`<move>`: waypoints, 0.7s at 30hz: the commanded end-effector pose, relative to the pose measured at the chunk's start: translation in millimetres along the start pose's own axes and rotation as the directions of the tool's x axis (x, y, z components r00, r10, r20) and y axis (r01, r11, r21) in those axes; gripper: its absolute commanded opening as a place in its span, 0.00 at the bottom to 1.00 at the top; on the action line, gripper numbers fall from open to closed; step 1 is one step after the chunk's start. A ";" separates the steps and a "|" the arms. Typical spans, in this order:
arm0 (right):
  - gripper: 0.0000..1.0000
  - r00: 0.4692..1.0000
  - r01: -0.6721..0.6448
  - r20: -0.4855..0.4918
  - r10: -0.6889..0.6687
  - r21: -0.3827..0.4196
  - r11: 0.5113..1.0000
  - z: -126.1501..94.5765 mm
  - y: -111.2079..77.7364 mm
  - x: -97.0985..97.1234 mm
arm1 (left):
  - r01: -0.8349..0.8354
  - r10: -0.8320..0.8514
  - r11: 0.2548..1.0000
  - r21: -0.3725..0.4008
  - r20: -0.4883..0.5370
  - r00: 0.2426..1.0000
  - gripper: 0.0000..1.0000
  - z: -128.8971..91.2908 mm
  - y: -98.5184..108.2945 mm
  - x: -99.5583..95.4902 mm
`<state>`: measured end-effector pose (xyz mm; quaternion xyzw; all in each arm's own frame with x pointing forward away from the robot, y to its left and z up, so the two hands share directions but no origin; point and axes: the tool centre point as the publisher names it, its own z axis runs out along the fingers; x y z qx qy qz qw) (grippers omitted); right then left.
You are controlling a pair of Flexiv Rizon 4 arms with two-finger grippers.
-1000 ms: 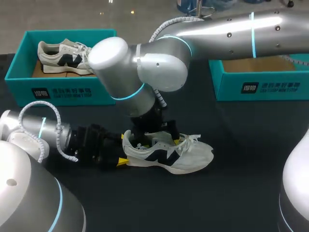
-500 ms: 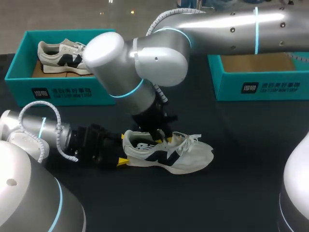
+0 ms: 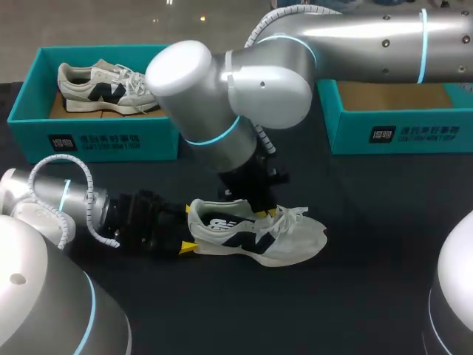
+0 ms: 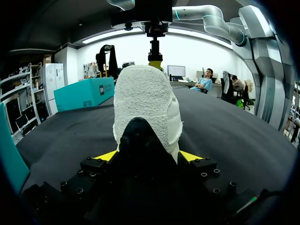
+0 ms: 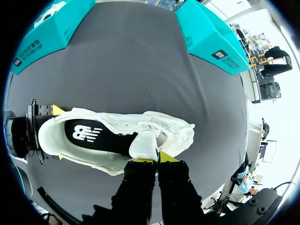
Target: Take the shoe out of the shoebox, open the shoe tongue, remove and reinsert the insole, then place the shoe into the shoebox
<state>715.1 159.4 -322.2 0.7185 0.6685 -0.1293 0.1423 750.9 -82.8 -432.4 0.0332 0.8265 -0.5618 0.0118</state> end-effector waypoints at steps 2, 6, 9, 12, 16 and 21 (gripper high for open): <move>0.00 0.942 -0.335 -0.022 0.335 -0.009 0.942 -1.3 -5.6 -13.7 | 0.000 0.000 1.000 -0.002 0.000 1.000 0.00 2.9 3.9 2.7; 0.00 0.936 -0.351 -0.035 0.351 -0.010 0.936 -6.2 -2.9 -19.9 | 0.000 0.000 1.000 -0.002 0.000 1.000 0.00 2.9 3.9 2.7; 0.11 0.935 -0.353 -0.046 0.352 -0.009 0.936 -12.3 -1.6 -19.8 | 0.000 0.000 1.000 -0.002 0.000 1.000 0.00 2.9 3.9 2.7; 0.37 0.938 -0.343 -0.060 0.342 -0.005 0.939 -18.2 -0.1 -15.1 | 0.000 0.000 1.000 -0.002 0.000 1.000 0.00 2.9 3.9 2.7; 0.47 0.944 -0.326 -0.063 0.325 -0.003 0.945 -23.2 1.9 -9.5 | 0.000 0.000 1.000 -0.002 0.000 1.000 0.00 2.9 3.9 2.7; 0.47 0.947 -0.314 -0.077 0.313 -0.003 0.949 -24.3 4.4 -7.0 | 0.000 0.000 1.000 -0.002 0.000 1.000 0.00 2.9 3.9 2.7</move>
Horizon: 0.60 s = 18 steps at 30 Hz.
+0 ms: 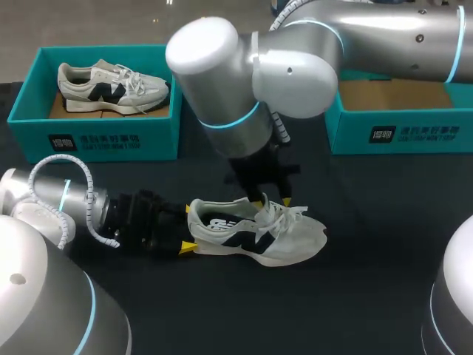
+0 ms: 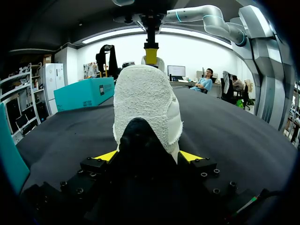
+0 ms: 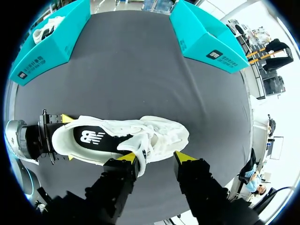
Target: Take the shoe out of the shoebox, open the shoe tongue, remove and reinsert the insole, then place the shoe into the shoebox
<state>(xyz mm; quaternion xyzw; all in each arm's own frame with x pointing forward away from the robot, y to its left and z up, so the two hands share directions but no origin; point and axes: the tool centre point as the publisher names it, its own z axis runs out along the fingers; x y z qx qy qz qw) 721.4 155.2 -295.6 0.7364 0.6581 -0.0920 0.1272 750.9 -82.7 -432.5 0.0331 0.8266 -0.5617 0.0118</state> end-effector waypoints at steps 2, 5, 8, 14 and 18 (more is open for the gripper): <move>0.46 0.964 -0.266 -0.010 0.266 -0.001 0.964 -0.3 -2.5 9.0 | 0.000 0.000 1.000 -0.002 0.000 1.000 0.00 3.0 3.7 2.7; 0.46 0.965 -0.261 -0.027 0.261 0.006 0.965 3.5 -2.0 13.8 | 0.000 0.000 1.000 -0.002 0.000 1.000 0.00 3.0 3.7 2.7; 0.46 0.967 -0.251 -0.037 0.251 0.018 0.968 8.5 -0.3 19.7 | 0.000 0.000 1.000 -0.002 0.000 1.000 0.00 3.0 3.7 2.7; 0.45 0.970 -0.235 -0.045 0.237 0.038 0.971 17.2 2.1 24.9 | 0.000 0.000 1.000 -0.002 0.000 1.000 0.00 3.0 3.7 2.7; 0.30 0.970 -0.235 -0.048 0.237 0.039 0.971 17.3 2.1 21.7 | 0.000 0.000 1.000 -0.002 0.000 1.000 0.00 3.0 3.7 2.7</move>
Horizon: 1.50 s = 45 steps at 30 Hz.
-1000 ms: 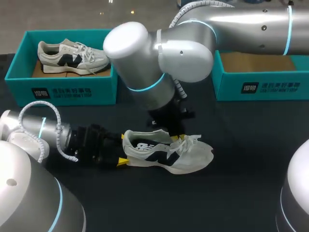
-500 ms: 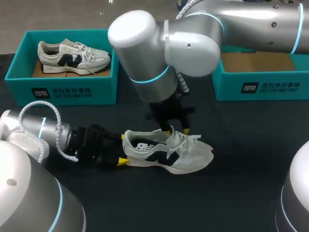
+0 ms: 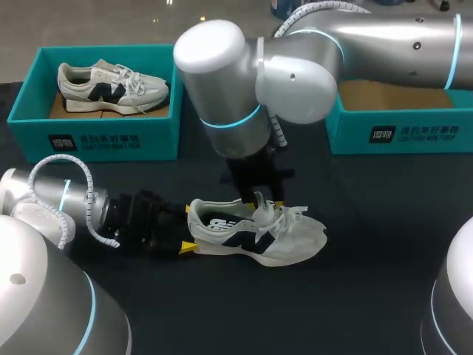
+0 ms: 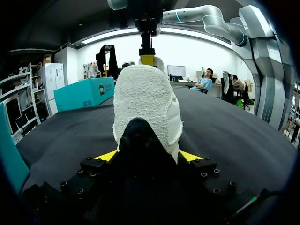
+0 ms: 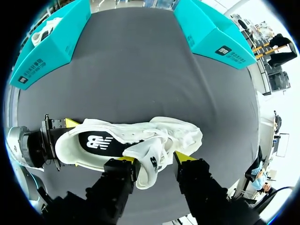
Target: Take the shoe out of the shoebox, open the shoe tongue, remove and reinsert the insole, then place the shoe into the shoebox
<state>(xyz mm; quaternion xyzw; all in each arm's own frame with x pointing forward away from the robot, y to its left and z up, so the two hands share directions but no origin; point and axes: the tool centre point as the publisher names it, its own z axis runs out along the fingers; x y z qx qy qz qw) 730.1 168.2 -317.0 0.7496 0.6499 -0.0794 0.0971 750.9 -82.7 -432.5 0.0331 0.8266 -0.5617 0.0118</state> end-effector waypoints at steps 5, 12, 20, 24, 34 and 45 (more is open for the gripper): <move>0.00 0.972 -0.234 0.004 0.234 -0.013 0.972 -5.0 -6.1 -6.2 | 0.000 0.000 1.000 -0.002 0.000 1.000 0.00 3.0 3.7 2.7; 0.00 0.957 -0.290 -0.012 0.290 -0.006 0.957 -9.3 -10.3 -26.3 | 0.000 0.000 1.000 -0.002 0.000 1.000 0.00 3.0 3.7 2.7; 0.00 0.922 -0.374 -0.082 0.378 0.056 0.926 -0.3 -12.5 -58.9 | 0.000 0.000 1.000 -0.002 0.000 1.000 0.00 3.0 3.7 2.7; 0.00 0.906 -0.404 -0.103 0.410 0.070 0.912 3.5 -15.3 -69.9 | 0.000 0.000 1.000 -0.002 0.000 1.000 0.00 3.0 3.7 2.7; 0.00 0.890 -0.414 -0.157 0.428 0.115 0.903 9.6 -15.2 -78.4 | 0.000 0.000 1.000 -0.002 0.000 1.000 0.00 3.0 3.7 2.7; 0.76 0.903 -0.344 -0.225 0.367 0.138 0.929 7.8 -14.1 -65.7 | 0.000 0.000 1.000 -0.002 0.000 1.000 0.00 3.0 3.7 2.7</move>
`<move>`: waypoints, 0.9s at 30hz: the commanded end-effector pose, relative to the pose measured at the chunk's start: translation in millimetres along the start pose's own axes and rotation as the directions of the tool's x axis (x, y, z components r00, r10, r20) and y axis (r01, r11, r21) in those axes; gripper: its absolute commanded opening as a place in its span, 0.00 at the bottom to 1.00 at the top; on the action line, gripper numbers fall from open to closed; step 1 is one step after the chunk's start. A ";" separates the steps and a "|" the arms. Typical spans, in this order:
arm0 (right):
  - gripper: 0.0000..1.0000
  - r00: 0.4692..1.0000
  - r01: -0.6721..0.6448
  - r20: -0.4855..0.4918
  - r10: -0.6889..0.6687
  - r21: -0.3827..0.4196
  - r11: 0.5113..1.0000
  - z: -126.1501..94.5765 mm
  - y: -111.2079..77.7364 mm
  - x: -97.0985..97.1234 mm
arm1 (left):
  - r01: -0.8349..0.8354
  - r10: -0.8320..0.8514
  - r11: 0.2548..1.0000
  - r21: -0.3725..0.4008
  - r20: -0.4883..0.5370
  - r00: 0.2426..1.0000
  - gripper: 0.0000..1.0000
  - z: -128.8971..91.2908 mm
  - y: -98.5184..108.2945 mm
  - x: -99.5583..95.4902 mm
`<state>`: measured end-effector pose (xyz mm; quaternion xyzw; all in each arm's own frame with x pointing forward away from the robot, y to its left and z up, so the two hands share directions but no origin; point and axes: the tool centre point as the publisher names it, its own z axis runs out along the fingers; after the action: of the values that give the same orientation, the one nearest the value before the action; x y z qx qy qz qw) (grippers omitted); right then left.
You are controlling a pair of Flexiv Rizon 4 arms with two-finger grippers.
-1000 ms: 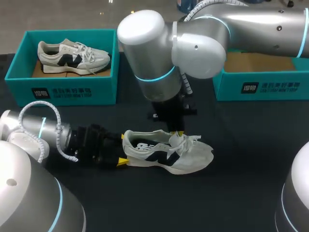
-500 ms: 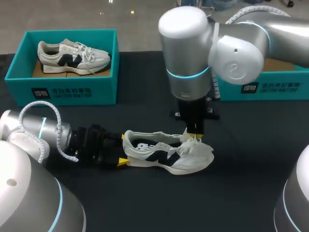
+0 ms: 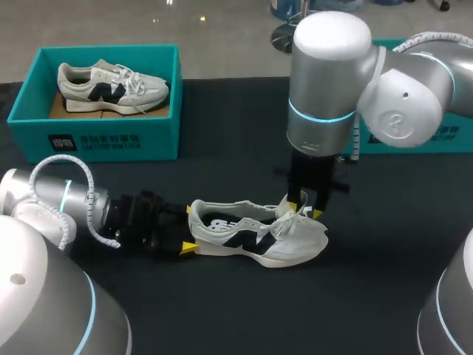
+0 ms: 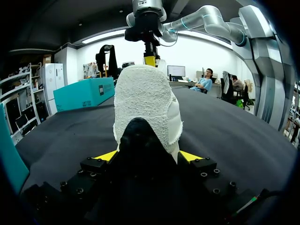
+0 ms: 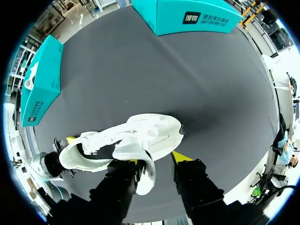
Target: Take the shoe out of the shoebox, open the shoe tongue, remove and reinsert the insole, then place the shoe into the shoebox
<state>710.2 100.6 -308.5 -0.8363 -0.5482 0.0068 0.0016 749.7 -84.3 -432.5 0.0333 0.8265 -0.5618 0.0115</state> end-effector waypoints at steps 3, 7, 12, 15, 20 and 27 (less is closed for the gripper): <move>0.99 0.997 -0.052 -0.054 0.053 0.009 0.999 -5.8 -8.1 10.4 | 0.000 0.000 1.000 -0.002 0.001 1.000 0.00 1.5 4.4 1.5; 1.00 0.992 0.051 -0.113 -0.048 0.029 0.998 -15.2 -10.7 20.5 | 0.000 0.000 1.000 -0.002 0.001 1.000 0.00 1.5 4.4 1.5; 1.00 0.949 0.235 -0.219 -0.228 0.004 0.972 -32.5 -15.3 31.1 | 0.000 0.000 1.000 -0.002 0.001 1.000 0.00 1.5 4.4 1.5; 1.00 0.895 0.370 -0.264 -0.361 -0.014 0.929 -45.8 -18.6 39.7 | 0.000 0.000 1.000 -0.002 0.001 1.000 0.00 1.5 4.4 1.5; 1.00 0.634 0.749 -0.252 -0.731 -0.033 0.661 -65.1 -25.4 58.3 | 0.000 0.000 1.000 -0.002 0.001 1.000 0.00 1.5 4.4 1.5; 1.00 0.007 0.996 -0.172 -0.985 0.093 -0.009 -71.6 -57.2 81.8 | 0.000 0.000 1.000 -0.002 0.001 1.000 0.00 1.5 4.4 1.5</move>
<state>689.1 176.0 -237.9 -0.6211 -0.7718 -0.0870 0.1047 749.8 -84.1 -432.7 0.0332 0.8266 -0.5617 0.0115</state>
